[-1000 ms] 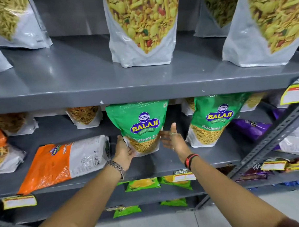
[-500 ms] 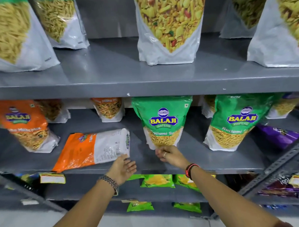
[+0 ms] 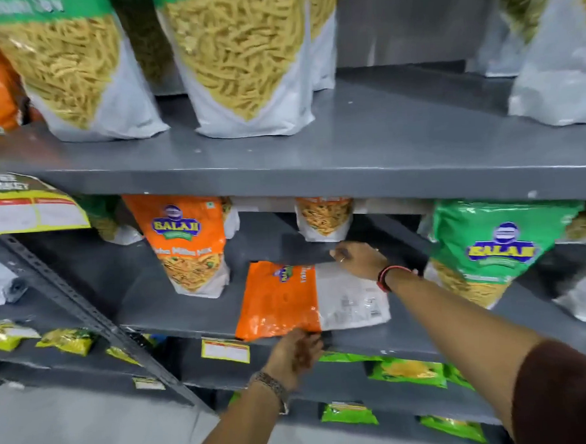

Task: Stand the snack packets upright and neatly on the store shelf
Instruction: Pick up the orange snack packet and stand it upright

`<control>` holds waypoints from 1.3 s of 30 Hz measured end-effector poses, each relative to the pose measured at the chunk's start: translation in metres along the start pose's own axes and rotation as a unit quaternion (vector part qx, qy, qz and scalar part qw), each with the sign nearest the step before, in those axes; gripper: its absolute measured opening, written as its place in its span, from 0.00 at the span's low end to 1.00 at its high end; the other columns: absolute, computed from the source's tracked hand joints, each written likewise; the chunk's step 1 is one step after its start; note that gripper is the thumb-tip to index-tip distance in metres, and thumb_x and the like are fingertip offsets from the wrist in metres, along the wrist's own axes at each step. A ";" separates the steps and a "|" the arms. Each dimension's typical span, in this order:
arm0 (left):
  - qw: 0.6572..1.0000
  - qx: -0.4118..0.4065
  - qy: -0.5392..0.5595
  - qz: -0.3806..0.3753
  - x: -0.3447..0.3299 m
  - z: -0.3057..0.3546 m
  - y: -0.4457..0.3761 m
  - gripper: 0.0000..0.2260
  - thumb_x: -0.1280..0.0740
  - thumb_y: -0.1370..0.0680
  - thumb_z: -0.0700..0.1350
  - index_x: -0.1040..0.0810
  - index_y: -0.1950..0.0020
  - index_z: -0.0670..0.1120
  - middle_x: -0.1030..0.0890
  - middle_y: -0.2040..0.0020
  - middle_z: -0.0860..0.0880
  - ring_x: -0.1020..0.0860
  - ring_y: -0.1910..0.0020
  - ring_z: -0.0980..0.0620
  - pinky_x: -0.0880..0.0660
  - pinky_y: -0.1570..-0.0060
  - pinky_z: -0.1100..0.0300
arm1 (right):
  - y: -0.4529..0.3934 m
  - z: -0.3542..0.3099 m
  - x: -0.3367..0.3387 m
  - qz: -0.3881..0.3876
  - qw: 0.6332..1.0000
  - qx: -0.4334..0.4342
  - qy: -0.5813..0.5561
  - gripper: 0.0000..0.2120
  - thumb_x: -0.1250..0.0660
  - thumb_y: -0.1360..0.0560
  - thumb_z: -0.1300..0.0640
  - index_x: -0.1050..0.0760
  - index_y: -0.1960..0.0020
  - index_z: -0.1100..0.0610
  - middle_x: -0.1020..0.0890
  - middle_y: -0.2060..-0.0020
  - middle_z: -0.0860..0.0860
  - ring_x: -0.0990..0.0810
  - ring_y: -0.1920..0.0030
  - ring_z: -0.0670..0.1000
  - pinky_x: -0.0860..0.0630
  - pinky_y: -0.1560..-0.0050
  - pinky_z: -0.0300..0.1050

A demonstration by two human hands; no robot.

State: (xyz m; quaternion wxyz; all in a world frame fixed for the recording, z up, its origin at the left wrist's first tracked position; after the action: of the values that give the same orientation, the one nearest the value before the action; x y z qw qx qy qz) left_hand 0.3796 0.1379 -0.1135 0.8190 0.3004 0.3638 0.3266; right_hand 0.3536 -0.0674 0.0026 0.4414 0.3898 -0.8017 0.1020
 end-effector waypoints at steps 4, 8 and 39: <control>0.997 0.045 -0.026 -0.055 0.013 0.008 -0.012 0.14 0.44 0.20 0.42 0.24 0.60 0.39 0.18 0.71 0.46 0.20 0.75 0.52 0.23 0.73 0.64 | -0.045 0.002 -0.026 -0.048 0.993 -0.102 0.035 0.24 0.51 0.23 0.40 0.33 0.33 0.51 0.24 0.37 0.57 0.23 0.43 0.59 0.28 0.48 0.48; 0.995 0.030 -0.067 -0.067 0.019 0.012 -0.008 0.06 0.42 0.20 0.37 0.26 0.50 0.39 0.20 0.54 0.42 0.26 0.61 0.50 0.21 0.67 0.63 | -0.065 0.007 -0.039 -0.086 0.979 -0.143 0.114 0.17 0.44 0.22 0.52 0.29 0.38 0.58 0.22 0.41 0.58 0.22 0.46 0.58 0.26 0.48 0.47; 0.948 -0.067 -0.299 -0.083 -0.029 0.131 -0.001 0.28 0.50 0.20 0.57 0.41 0.26 0.41 0.36 0.25 0.41 0.36 0.27 0.43 0.39 0.30 0.50 | 0.034 0.065 -0.001 0.198 0.886 -0.208 -0.363 0.10 0.43 0.23 0.64 0.24 0.57 0.59 0.19 0.52 0.61 0.20 0.53 0.58 0.23 0.41 0.58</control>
State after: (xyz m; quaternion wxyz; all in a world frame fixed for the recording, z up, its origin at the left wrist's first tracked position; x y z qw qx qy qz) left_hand 0.4689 0.0817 -0.0300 0.9327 0.2975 0.1028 0.1762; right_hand 0.2885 -0.0773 -0.0305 0.1607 0.1320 -0.9694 -0.1305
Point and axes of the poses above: each hand's wrist, its own y-axis away from the middle knuckle, its own x-axis out of the back of the hand, z = x × y, the point moved 9 cm from there along -y, towards the middle knuckle
